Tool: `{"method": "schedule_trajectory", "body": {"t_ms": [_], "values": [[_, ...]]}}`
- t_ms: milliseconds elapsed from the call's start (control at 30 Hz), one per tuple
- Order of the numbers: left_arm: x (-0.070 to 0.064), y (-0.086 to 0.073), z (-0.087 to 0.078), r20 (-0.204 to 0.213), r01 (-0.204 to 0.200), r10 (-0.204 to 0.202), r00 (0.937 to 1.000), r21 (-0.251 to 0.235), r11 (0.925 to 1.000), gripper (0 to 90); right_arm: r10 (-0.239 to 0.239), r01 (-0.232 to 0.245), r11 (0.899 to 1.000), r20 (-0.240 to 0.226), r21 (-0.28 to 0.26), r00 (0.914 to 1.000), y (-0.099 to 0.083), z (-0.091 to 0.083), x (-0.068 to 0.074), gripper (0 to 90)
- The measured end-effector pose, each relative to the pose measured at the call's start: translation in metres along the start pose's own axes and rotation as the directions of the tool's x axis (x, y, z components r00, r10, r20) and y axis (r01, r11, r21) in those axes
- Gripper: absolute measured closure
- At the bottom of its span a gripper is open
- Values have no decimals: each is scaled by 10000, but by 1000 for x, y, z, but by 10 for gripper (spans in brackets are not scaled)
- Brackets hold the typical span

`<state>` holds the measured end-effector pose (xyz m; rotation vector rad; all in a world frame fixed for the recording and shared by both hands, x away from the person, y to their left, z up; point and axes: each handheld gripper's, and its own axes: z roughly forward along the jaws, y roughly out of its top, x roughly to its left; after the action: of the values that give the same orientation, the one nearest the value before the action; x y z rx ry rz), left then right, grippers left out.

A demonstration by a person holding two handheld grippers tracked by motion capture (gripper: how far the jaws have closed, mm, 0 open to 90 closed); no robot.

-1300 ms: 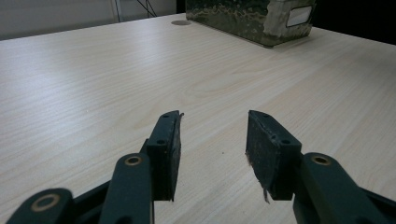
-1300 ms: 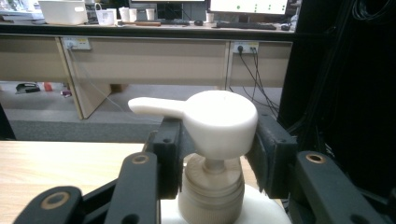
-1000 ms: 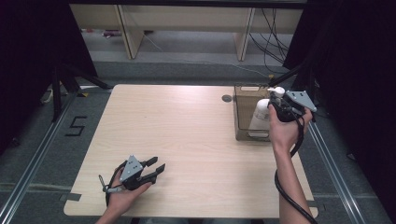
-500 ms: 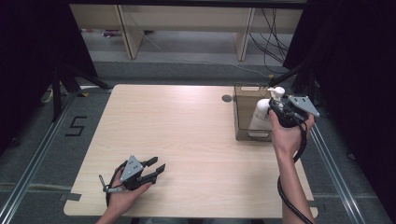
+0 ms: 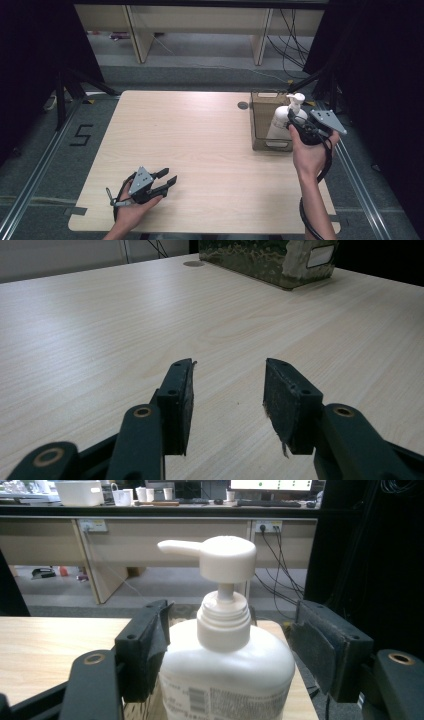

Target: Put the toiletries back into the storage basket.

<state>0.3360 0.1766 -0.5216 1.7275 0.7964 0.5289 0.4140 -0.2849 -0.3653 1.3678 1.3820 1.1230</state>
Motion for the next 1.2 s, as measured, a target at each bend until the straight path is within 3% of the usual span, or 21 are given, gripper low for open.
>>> {"method": "schedule_trajectory", "body": {"t_ms": [400,1133,1200], "values": [[0,0,0,-21,3,-3,10000,-1,10000,547,3,-17,9993,-377,-378,9993,-11,-23,-2,344],[0,0,0,-30,16,-16,10000,-4,10000,546,50,-57,9999,-702,-99,9975,-34,-58,-9,417],[-1,0,-1,-114,-1,2,9999,115,9999,546,-132,120,9998,-729,-159,9973,-37,-60,-10,417]]}}
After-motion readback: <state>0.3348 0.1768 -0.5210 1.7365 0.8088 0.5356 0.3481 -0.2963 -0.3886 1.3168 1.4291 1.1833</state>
